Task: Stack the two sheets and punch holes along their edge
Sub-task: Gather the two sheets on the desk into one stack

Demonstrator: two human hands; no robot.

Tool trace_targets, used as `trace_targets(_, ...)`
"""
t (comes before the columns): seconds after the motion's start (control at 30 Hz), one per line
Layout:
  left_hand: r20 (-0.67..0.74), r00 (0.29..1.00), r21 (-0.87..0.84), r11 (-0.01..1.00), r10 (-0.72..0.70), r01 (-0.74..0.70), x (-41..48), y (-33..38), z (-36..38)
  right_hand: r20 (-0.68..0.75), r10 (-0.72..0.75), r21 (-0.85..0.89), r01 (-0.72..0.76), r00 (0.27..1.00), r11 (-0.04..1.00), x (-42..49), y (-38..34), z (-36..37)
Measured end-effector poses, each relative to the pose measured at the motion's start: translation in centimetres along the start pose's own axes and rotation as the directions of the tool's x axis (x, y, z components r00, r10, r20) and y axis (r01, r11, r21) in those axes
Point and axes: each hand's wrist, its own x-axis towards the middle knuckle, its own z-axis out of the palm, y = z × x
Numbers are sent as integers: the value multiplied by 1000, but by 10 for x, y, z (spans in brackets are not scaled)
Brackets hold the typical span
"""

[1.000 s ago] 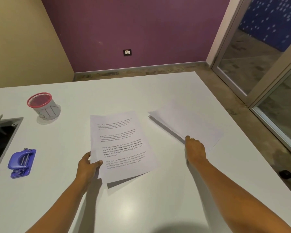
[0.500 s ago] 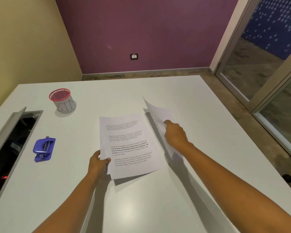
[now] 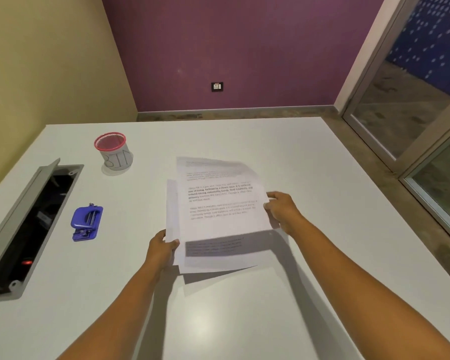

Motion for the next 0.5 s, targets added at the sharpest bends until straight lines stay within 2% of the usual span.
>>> trace_targets(0.2,9,1000,-32,999,-26,26,6,-2,-1,-82,94,-229,-110,992,967,3,53,14)
trace_targets(0.37,31,999,-76,997,-12,14,9,-3,1,-55,69,-261,-81,996,962,0,62,29)
trace_targets(0.5,39,999,12,1000,10,-10,10,-3,3,-35,54,-348,-63,998,935,0,59,35)
